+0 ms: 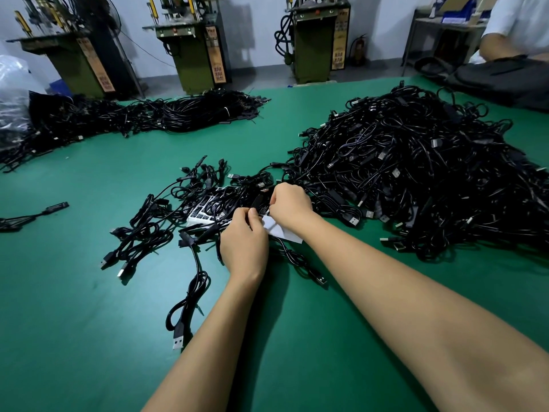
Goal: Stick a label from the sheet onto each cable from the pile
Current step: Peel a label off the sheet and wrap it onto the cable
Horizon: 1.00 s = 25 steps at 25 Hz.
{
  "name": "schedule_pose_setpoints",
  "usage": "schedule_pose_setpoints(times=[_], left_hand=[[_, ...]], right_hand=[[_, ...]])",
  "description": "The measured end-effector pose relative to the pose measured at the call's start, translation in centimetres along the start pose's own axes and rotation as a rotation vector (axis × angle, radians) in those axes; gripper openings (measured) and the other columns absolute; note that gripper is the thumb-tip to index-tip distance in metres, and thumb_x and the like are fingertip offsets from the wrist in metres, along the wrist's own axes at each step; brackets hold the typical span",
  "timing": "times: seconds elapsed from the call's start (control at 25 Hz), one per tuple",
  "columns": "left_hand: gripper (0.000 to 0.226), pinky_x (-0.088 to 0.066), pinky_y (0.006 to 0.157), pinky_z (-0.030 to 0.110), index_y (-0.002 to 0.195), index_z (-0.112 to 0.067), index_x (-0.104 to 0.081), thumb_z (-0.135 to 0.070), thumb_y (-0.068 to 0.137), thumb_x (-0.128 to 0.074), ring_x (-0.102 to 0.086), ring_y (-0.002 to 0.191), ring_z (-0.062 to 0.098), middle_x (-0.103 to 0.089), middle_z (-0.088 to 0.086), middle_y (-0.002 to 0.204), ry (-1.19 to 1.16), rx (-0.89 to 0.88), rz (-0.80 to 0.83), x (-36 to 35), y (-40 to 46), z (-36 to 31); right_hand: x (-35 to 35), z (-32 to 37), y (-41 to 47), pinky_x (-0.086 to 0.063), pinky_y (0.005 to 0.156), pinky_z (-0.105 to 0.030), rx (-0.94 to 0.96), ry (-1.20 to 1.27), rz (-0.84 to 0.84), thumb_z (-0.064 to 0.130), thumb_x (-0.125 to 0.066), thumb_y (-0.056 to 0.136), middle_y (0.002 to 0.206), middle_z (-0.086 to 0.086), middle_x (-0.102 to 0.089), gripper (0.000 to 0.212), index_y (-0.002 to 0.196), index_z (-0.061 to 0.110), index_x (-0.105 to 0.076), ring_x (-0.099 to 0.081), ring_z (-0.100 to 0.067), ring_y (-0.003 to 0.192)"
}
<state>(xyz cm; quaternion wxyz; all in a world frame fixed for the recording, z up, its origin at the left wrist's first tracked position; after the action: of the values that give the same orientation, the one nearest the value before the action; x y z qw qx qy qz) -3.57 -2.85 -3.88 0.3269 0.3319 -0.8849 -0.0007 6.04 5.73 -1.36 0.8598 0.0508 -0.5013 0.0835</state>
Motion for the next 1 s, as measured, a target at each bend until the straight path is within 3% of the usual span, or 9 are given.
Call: schedule_pose_setpoints(times=[0.16,0.32,0.44,0.56,0.64,0.76,0.88,1.0], left_hand=[[0.027,-0.036,0.062,0.033,0.091,-0.017,-0.059,-0.032,0.099,-0.038,-0.057,0.077,0.023,-0.07,0.001,0.084,0.004,-0.003,0.001,0.0,0.0,0.2],[0.027,-0.035,0.061,0.032,0.093,-0.017,-0.06,-0.031,0.1,-0.038,-0.059,0.079,0.024,-0.069,-0.001,0.084,-0.014,0.0,0.002,0.2,0.0,0.0],[0.023,-0.041,0.061,0.031,0.093,-0.014,-0.059,-0.025,0.101,-0.041,-0.059,0.073,0.022,-0.065,-0.003,0.08,-0.194,-0.089,0.042,0.2,-0.4,-0.9],[0.019,-0.045,0.063,0.029,0.094,-0.012,-0.06,-0.015,0.101,-0.043,-0.055,0.064,0.014,-0.059,-0.001,0.076,-0.375,-0.171,0.193,-0.7,-1.2,-2.1],[0.02,-0.042,0.053,0.02,0.094,-0.009,-0.061,-0.008,0.1,-0.042,-0.047,0.052,0.007,-0.053,0.001,0.072,-0.506,-0.12,0.353,-1.8,-1.9,-2.7],[0.021,-0.033,0.05,0.022,0.096,0.002,-0.062,-0.005,0.099,-0.043,-0.039,0.049,0.009,-0.052,0.012,0.073,-0.579,-0.071,0.534,-3.0,-2.7,-3.1],[0.019,-0.033,0.047,0.016,0.096,-0.008,-0.065,-0.004,0.098,-0.047,-0.039,0.048,0.007,-0.065,0.0,0.073,-0.621,-0.051,0.616,-3.2,-2.9,-3.1],[0.018,-0.037,0.049,0.013,0.094,-0.007,-0.065,-0.006,0.098,-0.048,-0.04,0.047,0.004,-0.069,-0.006,0.072,-0.605,-0.023,0.667,-3.4,-2.8,-2.9]], right_hand=[[0.4,-0.3,-1.4,-0.047,0.085,-0.037,0.082,0.066,-0.076,0.009,-0.052,0.093,0.111,-0.013,-0.061,0.013,0.09,0.007,-0.064,-0.054,-0.03,0.107],[2.2,-3.8,-4.2,-0.048,0.078,-0.034,0.007,0.441,-0.134,0.008,-0.055,0.091,0.082,-0.002,-0.065,0.013,0.086,0.005,-0.066,-0.059,-0.022,0.085],[2.9,-7.6,-6.3,-0.044,0.068,-0.027,-0.116,0.79,-0.095,0.005,-0.056,0.092,0.074,0.0,-0.059,0.016,0.079,0.011,-0.064,-0.053,-0.014,0.072],[3.6,-10.7,-8.0,-0.046,0.06,-0.019,-0.223,1.096,-0.096,0.004,-0.057,0.093,0.078,0.0,-0.06,0.014,0.085,0.012,-0.064,-0.056,-0.009,0.07],[3.8,-12.0,-8.7,-0.048,0.059,-0.018,-0.241,1.319,-0.097,0.002,-0.057,0.093,0.076,-0.001,-0.061,0.013,0.087,0.01,-0.065,-0.058,-0.008,0.067],[3.9,-12.9,-9.0,-0.048,0.053,-0.016,-0.252,1.652,-0.035,0.0,-0.055,0.093,0.07,-0.002,-0.06,0.012,0.088,0.007,-0.063,-0.057,-0.009,0.063],[4.0,-12.8,-8.7,-0.048,0.052,-0.017,-0.247,1.682,0.006,0.0,-0.056,0.091,0.069,-0.002,-0.062,0.011,0.088,0.007,-0.064,-0.058,-0.01,0.063],[3.8,-12.5,-8.5,-0.048,0.054,-0.017,-0.226,1.596,-0.023,-0.002,-0.058,0.09,0.07,-0.002,-0.064,0.012,0.088,0.006,-0.066,-0.06,-0.009,0.064]])
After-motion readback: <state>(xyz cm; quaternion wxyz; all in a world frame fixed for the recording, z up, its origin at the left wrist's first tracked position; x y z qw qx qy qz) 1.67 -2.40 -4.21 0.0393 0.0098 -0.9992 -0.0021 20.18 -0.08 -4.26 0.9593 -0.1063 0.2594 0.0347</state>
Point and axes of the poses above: each hand's wrist, its own y-axis towards the middle knuckle, its own x-axis out of the back of the hand, z = x × y, the point moved 5 cm from there along y, towards the middle knuckle
